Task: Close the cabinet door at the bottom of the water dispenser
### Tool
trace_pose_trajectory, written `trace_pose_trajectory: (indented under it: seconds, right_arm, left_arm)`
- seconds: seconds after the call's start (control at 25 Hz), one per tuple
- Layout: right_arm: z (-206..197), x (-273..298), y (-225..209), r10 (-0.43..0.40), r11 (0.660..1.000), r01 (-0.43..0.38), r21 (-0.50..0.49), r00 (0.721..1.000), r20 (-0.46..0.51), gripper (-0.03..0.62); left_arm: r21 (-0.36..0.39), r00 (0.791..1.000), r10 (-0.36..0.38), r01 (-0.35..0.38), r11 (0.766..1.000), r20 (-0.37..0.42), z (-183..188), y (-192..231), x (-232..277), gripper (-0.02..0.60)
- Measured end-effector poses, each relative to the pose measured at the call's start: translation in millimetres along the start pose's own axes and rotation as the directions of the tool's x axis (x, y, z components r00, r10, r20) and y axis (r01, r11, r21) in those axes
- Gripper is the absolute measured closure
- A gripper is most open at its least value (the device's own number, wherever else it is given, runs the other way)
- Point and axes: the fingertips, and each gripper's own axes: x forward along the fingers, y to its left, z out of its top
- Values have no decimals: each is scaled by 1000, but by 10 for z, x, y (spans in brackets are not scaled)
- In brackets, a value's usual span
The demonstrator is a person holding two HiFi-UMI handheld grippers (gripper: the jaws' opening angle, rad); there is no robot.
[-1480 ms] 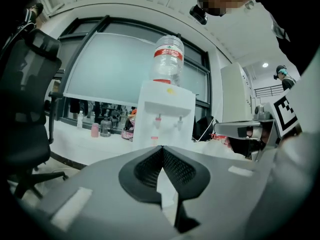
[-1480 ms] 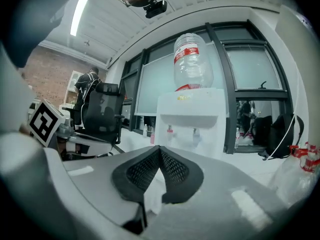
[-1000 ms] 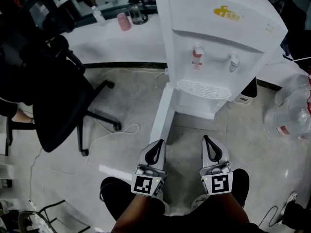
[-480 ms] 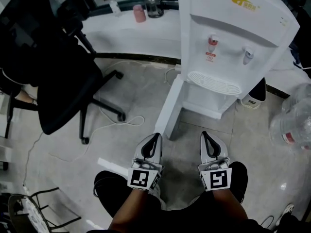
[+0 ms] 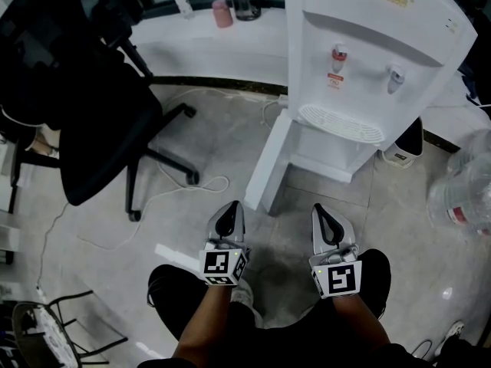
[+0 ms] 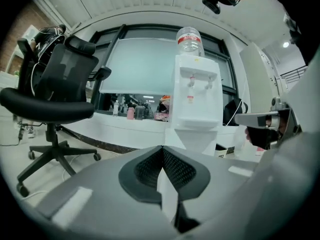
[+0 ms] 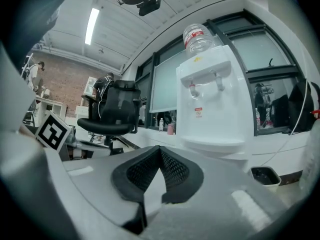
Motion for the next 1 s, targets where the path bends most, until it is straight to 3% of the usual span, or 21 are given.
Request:
trace_pose_trajectory:
  seconds: [0.28, 0.64, 1.0]
  right_arm:
    - [-86, -65, -13, -19, 1000, 19, 15, 1000, -20, 589]
    - [-73, -110, -127, -72, 997, 72, 10, 997, -18, 591]
    - [-115, -241, -339, -131, 991, 132, 24, 991, -24, 589]
  left_arm:
    - [6, 997, 8, -7, 1000, -72, -298, 64, 104, 561]
    - [-7, 996, -13, 12, 1000, -90, -380, -1, 114, 561]
    - [23, 991, -93, 96, 995, -101, -411, -329, 154, 561]
